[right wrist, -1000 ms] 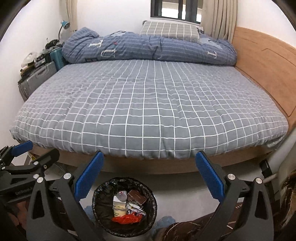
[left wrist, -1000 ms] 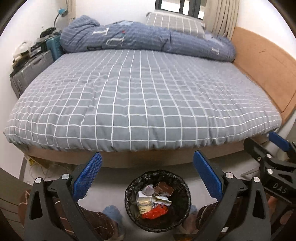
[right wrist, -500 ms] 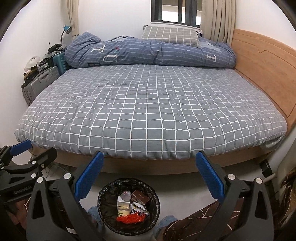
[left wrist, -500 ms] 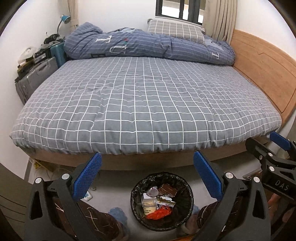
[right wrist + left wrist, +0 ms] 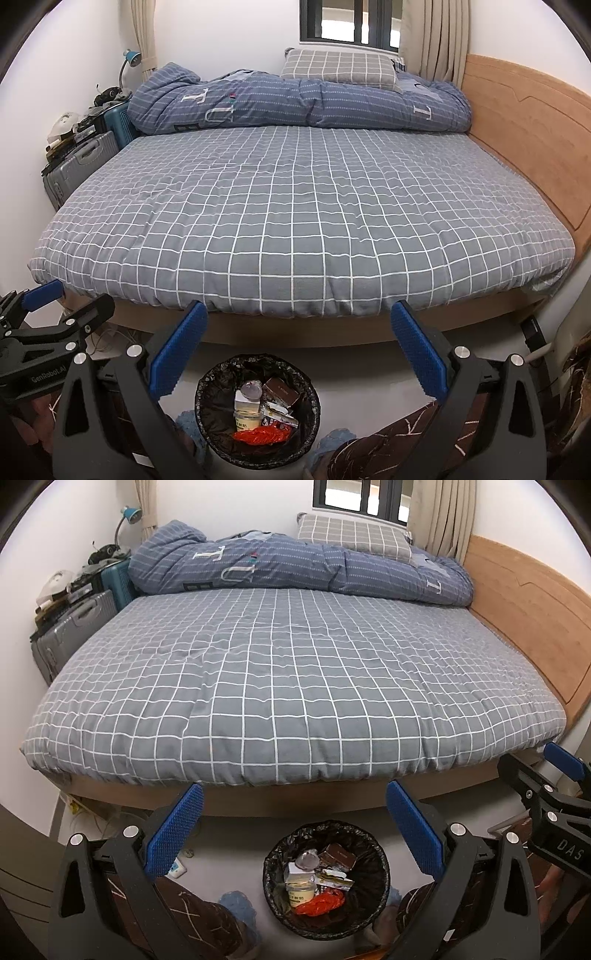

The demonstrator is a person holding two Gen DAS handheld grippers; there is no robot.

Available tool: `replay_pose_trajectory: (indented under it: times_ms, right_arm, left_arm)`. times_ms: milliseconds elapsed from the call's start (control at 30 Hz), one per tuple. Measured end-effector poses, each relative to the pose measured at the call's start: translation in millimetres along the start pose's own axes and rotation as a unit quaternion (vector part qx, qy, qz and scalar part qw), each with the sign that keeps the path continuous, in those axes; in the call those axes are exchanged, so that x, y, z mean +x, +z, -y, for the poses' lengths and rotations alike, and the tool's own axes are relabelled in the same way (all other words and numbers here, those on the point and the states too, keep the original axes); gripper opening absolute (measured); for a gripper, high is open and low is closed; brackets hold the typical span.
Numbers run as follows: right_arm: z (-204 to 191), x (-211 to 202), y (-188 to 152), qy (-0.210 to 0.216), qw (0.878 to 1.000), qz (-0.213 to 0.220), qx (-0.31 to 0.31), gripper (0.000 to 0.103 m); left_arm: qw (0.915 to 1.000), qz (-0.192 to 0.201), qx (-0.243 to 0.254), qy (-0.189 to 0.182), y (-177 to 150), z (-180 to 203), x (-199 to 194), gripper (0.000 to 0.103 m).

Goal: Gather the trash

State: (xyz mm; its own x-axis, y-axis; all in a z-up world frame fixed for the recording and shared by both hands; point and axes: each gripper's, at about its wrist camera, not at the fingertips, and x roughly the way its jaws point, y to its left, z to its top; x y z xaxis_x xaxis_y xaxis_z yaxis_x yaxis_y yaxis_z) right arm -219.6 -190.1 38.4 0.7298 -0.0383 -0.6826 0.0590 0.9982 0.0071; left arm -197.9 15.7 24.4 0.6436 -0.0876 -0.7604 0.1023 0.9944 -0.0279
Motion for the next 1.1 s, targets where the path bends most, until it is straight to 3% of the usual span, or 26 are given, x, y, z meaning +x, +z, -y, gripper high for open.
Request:
replay_pose_trajectory:
  times_ms: [933, 1100]
  right_arm:
    - [2.6, 2.5, -0.5, 0.003, 1.000, 0.003, 0.001, 0.095]
    - [2.5, 2.4, -0.9, 0.004, 1.000, 0.003, 0.001, 0.095]
  left_arm:
    - [1.0000, -0.002, -0.001, 0.006, -0.8, -3.2, 2.4, 0.097]
    - [0.9997, 0.007, 0.004, 0.022, -2.7, -1.8, 1.0, 0.097]
